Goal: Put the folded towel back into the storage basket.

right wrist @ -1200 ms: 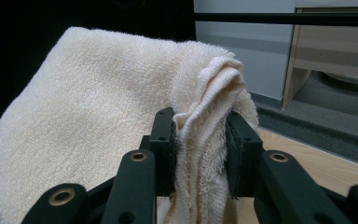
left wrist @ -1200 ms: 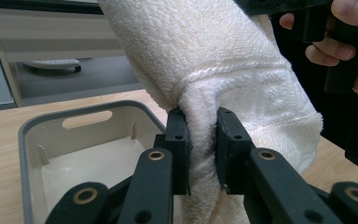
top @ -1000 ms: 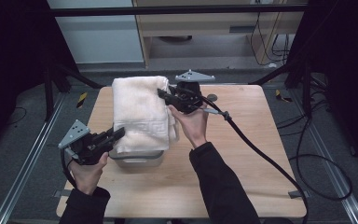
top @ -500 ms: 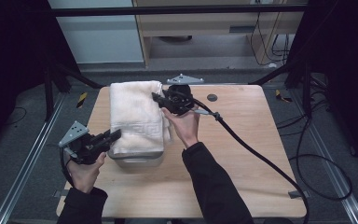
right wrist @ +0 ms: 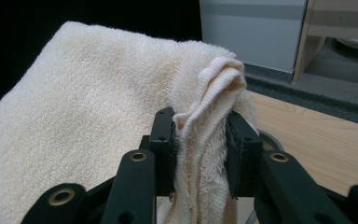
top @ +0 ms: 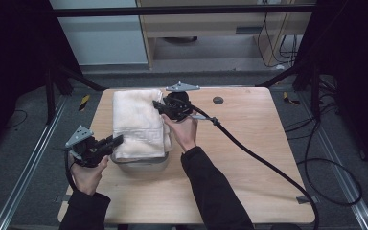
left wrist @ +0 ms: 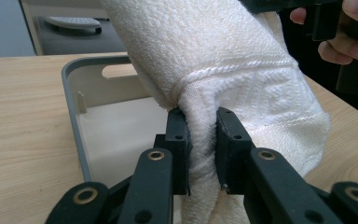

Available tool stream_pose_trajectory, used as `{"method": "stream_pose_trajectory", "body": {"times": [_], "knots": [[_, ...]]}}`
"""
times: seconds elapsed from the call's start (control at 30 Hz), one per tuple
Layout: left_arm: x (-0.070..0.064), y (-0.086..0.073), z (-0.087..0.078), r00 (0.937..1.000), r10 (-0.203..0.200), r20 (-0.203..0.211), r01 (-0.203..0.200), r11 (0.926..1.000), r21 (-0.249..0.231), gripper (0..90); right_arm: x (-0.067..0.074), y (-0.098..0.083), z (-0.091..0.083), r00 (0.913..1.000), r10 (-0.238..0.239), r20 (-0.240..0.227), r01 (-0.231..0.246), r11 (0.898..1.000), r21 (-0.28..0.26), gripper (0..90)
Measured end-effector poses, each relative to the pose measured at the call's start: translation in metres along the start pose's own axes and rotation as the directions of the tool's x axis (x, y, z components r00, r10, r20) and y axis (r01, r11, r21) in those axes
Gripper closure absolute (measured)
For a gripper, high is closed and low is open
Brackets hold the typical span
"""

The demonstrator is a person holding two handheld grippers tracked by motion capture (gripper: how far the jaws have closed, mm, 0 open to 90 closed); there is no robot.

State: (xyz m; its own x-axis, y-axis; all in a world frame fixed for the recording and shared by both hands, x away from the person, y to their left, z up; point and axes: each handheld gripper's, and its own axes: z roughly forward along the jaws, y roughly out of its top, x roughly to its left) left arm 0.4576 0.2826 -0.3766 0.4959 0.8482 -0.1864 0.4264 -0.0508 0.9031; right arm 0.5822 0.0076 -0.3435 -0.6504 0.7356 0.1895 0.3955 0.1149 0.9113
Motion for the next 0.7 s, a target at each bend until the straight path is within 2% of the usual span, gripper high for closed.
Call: {"method": "stream_pose_trajectory", "body": {"times": [0.7], "knots": [[0.019, -0.017, 0.022, 0.9982, -0.005, -0.059, 0.009, 0.9970, 0.076, 76.5, -0.009, -0.024, 0.036, 0.9995, 0.024, 0.019, -0.025, 0.999, 0.043, 67.9]]}}
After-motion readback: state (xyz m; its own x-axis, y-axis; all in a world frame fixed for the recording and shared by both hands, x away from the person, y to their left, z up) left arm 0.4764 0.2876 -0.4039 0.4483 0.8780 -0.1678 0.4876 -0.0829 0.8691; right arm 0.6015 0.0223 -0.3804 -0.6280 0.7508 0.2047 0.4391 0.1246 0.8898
